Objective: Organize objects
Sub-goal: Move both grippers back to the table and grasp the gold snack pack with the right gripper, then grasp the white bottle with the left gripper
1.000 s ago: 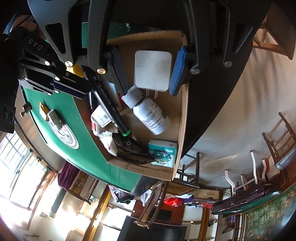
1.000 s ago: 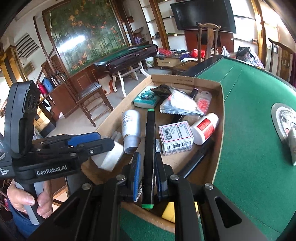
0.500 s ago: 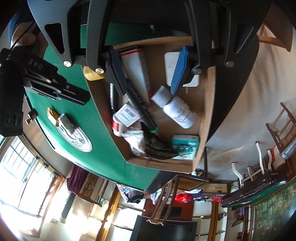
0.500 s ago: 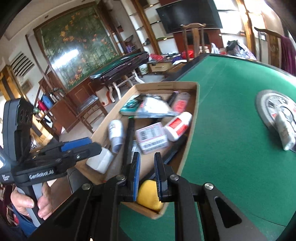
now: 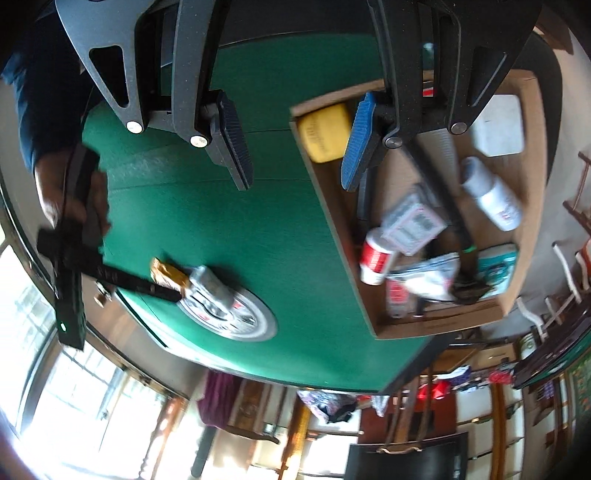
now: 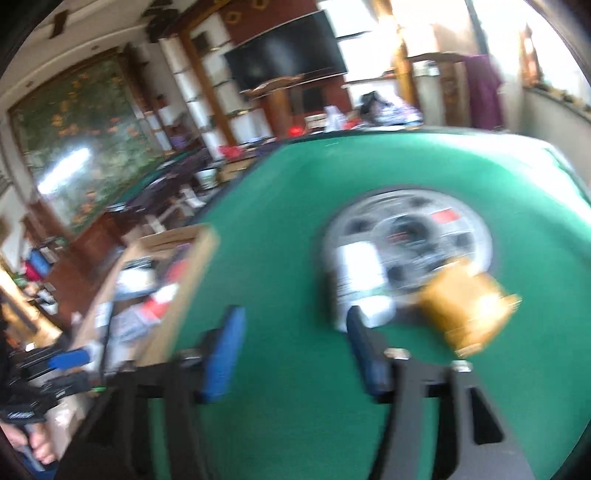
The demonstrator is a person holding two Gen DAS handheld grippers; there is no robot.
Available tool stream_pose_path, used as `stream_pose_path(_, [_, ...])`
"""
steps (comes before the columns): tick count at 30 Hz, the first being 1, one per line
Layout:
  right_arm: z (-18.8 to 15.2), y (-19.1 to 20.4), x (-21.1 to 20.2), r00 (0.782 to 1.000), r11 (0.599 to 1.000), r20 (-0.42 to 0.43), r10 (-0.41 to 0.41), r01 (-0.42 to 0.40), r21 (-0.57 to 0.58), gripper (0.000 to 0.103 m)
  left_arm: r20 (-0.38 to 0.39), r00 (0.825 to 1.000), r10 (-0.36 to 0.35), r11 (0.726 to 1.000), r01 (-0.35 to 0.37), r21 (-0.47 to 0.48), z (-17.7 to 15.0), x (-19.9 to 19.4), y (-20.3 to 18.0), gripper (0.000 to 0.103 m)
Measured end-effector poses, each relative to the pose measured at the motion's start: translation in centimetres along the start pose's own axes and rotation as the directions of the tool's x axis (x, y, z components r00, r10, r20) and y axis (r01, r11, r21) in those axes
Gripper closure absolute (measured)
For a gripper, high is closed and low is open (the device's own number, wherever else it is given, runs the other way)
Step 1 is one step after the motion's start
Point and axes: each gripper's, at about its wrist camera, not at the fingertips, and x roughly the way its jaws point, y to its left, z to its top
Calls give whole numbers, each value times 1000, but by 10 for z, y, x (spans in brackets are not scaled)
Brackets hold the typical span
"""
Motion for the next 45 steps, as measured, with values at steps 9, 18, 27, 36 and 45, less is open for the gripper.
stream_pose_path(9, [9, -43, 30, 975, 931, -73, -210, 177, -320, 28, -75, 997, -36, 996, 41, 74, 7, 36, -44, 53])
stream_pose_path(18, [-1, -73, 48, 981, 946, -89, -172, 139, -294, 40, -108, 991, -80, 993, 88, 76, 36, 63, -74, 53])
stream_pose_path(27, [-4, -74, 29, 982, 977, -98, -163, 147, -155, 59, -156, 980, -126, 991, 117, -65, 101, 119, -101, 53])
stream_pose_path(36, [8, -90, -1, 992, 992, -18, -127, 127, -19, 59, -209, 976, -63, 987, 29, -160, 137, 180, -114, 53])
stream_pose_path(45, [15, -98, -5, 994, 993, -3, -112, 113, 28, 59, -243, 970, -27, 987, -12, -158, 139, 217, -115, 53])
